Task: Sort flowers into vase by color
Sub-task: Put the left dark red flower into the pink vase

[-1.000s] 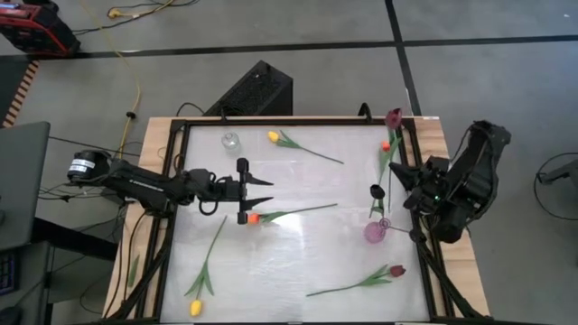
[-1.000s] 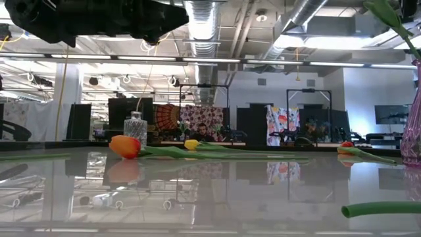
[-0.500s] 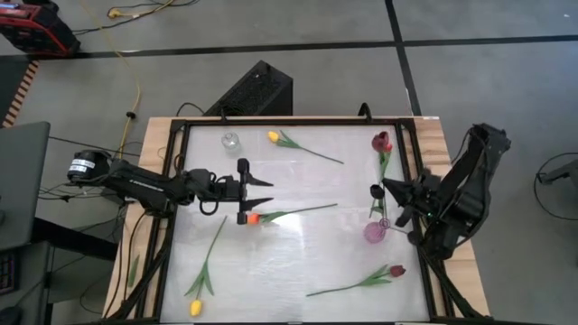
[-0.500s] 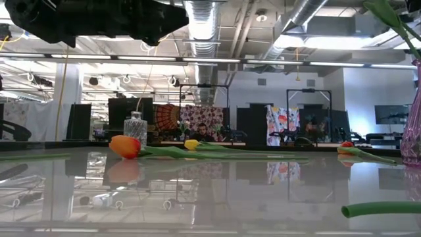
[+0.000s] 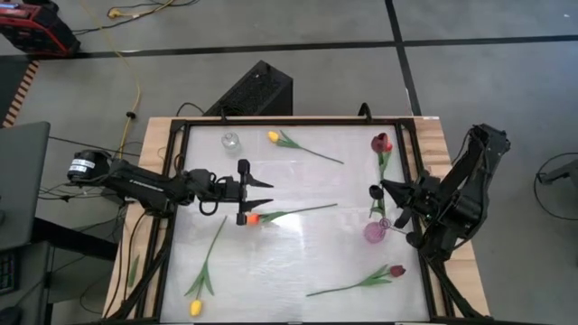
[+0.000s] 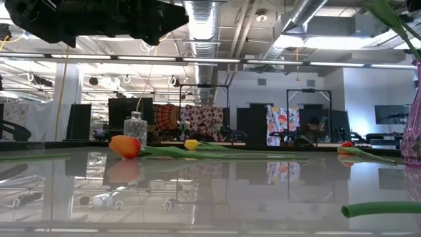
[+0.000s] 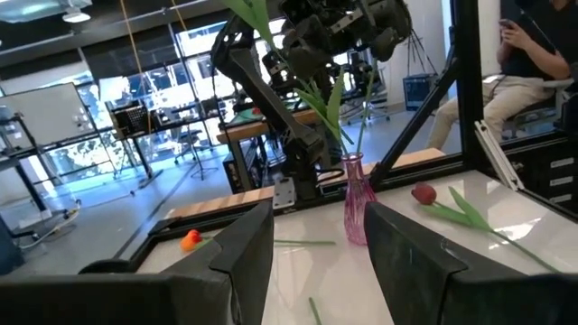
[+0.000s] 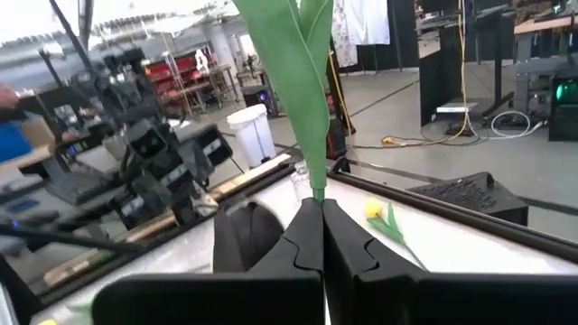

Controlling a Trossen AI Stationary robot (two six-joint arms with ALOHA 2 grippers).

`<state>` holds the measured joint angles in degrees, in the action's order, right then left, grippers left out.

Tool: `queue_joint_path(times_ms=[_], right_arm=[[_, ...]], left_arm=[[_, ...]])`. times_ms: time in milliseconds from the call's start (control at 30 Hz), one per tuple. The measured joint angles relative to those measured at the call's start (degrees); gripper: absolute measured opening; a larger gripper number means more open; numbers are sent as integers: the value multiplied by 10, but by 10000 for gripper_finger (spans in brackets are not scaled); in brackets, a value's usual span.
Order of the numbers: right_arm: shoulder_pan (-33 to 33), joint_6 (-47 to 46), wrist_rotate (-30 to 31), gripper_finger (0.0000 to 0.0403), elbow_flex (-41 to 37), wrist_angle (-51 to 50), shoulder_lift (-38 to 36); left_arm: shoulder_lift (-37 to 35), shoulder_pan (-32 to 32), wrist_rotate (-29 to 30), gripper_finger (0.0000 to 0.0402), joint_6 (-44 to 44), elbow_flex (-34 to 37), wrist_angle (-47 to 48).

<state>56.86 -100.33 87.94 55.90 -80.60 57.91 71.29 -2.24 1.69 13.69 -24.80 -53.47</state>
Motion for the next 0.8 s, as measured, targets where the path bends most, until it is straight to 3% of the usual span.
queue_joint_path(times_ms=[133,367,667,800], right_arm=[[0,19,-10,17,18,0,-28],[1,134,-68,18,59,-1,-68],[-24,184,-17,17,94,-4,-114],[-24,222,-40,17,122,-3,-132]], left_arm=[[0,0,0,164,0,0,0],[0,0,-1,164,0,0,0],[0,0,1,164,-16,0,-5],[0,0,1,164,-48,0,-5]])
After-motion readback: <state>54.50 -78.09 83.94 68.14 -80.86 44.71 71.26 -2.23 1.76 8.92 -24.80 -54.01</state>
